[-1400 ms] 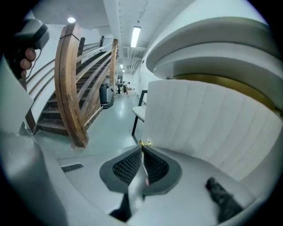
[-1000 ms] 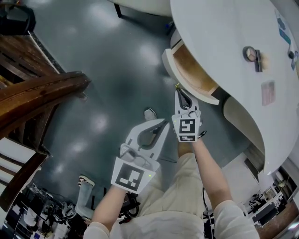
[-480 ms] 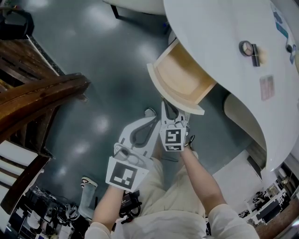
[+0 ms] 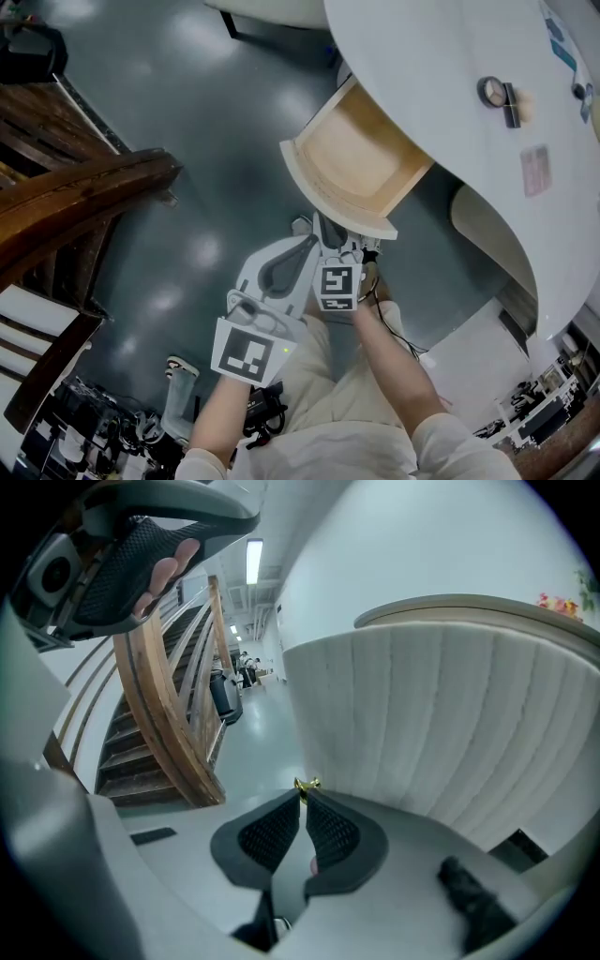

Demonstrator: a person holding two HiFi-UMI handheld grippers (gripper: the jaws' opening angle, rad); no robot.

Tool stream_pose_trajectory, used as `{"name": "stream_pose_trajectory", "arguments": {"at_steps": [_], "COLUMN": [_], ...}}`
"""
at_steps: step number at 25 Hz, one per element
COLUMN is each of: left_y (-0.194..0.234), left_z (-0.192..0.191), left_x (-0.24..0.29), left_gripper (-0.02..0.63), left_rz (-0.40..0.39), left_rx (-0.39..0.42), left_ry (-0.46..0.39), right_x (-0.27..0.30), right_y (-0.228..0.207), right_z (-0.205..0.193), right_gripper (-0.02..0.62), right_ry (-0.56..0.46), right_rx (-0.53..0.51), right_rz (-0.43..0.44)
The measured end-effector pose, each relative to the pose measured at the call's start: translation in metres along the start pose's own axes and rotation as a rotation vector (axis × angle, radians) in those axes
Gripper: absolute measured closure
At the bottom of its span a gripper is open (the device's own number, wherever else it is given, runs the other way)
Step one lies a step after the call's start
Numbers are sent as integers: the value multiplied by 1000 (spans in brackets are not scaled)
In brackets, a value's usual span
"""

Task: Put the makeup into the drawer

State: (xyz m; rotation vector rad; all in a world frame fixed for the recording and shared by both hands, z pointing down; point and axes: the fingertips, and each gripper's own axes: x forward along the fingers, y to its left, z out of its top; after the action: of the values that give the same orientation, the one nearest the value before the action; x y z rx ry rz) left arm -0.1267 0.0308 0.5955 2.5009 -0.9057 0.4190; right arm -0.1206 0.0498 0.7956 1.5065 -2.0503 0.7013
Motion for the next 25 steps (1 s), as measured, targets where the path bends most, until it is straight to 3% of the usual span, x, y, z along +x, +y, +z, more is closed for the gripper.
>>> {"name": "stream_pose_trajectory", "arguments": {"at_steps": [6, 11, 18, 25], "left_y": [3, 3, -16, -51], "left_z": [9, 24, 65, 111], "left_x": [-1, -15, -47, -73], "left_gripper": [598, 598, 598, 598], "left_rz": [10, 25, 26, -32], "left_rx": [11, 8, 0, 14], "left_ry": [-17, -44, -99, -102], "right_x": [-5, -42, -132, -212], "right_y": [1, -4, 3, -9], "right_z": [0, 10, 87, 177], "right_gripper": [566, 566, 568, 581], "right_ry": [19, 44, -1, -66], "right_rx": [2, 35, -2, 5], "right_rz": [-7, -17, 53, 96]}}
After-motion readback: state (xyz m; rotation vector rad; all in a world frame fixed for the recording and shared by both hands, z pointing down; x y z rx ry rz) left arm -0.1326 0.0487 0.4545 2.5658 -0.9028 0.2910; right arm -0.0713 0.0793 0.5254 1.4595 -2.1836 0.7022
